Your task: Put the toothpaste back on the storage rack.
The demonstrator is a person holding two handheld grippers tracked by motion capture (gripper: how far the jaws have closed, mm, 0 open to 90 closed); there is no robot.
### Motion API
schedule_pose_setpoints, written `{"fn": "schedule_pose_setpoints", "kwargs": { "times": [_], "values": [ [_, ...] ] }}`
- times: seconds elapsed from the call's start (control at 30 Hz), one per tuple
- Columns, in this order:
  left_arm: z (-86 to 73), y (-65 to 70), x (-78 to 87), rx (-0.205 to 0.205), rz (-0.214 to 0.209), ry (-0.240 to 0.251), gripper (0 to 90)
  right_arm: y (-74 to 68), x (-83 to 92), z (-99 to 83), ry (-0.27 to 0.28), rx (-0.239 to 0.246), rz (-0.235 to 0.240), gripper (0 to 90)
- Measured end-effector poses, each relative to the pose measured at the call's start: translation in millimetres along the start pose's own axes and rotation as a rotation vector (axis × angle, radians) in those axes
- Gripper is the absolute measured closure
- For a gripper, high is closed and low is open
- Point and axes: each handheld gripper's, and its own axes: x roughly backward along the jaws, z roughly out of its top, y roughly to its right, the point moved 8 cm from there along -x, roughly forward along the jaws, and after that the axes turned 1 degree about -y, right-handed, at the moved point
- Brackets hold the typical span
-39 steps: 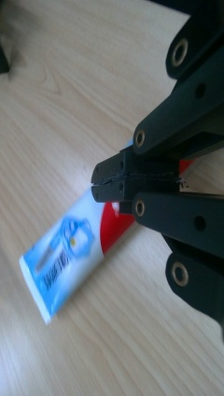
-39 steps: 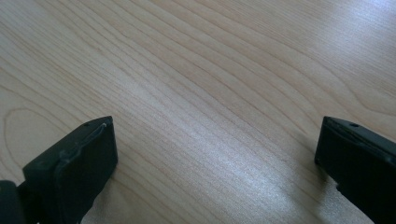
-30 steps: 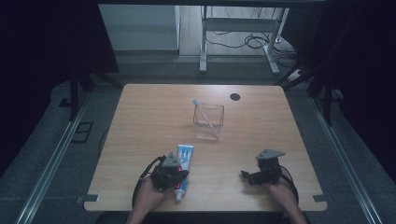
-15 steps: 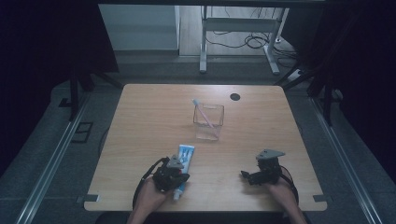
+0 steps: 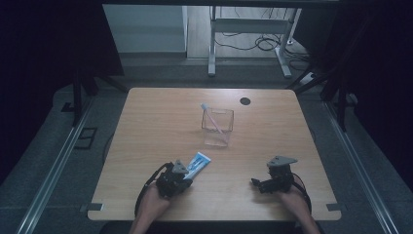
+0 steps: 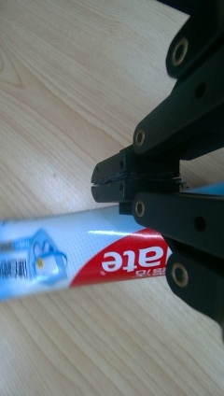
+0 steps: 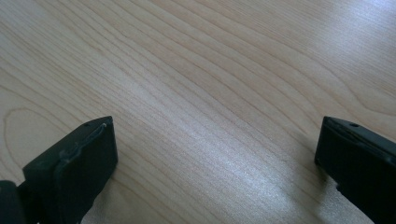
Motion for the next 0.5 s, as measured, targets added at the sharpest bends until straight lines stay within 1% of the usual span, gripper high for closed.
{"fn": "schedule_pose_setpoints", "kwargs": {
  "times": [0.13, 0.23, 0.27, 0.33, 0.37, 0.5],
  "values": [
    [1.3, -1.1, 3.6, -0.009, -0.013, 0.016, 84.9, 0.0, 0.1, 0.0, 0.0, 0.0, 0.001, 0.0],
    [4.2, -3.1, 8.1, -0.013, -0.005, 0.029, 81.4, 0.0, 0.0, 0.0, 0.0, 0.0, 0.0, 0.0],
    [5.5, -3.8, 9.0, -0.008, -0.005, 0.041, 79.2, 0.0, 0.0, 0.0, 0.0, -0.001, 0.0, 0.0],
    [6.7, -6.4, 11.9, -0.008, 0.0, 0.043, 75.2, 0.0, 0.0, 0.0, 0.0, 0.0, 0.0, 0.0],
    [7.6, -7.4, 12.7, -0.001, 0.005, 0.047, 72.8, 0.1, 0.0, 0.0, 0.0, 0.0, 0.0, 0.0],
    [8.7, -12.4, 14.7, 0.005, 0.029, 0.025, 66.2, 0.2, 0.0, 0.0, 0.0, -0.001, 0.0, 0.0]
  ]
}}
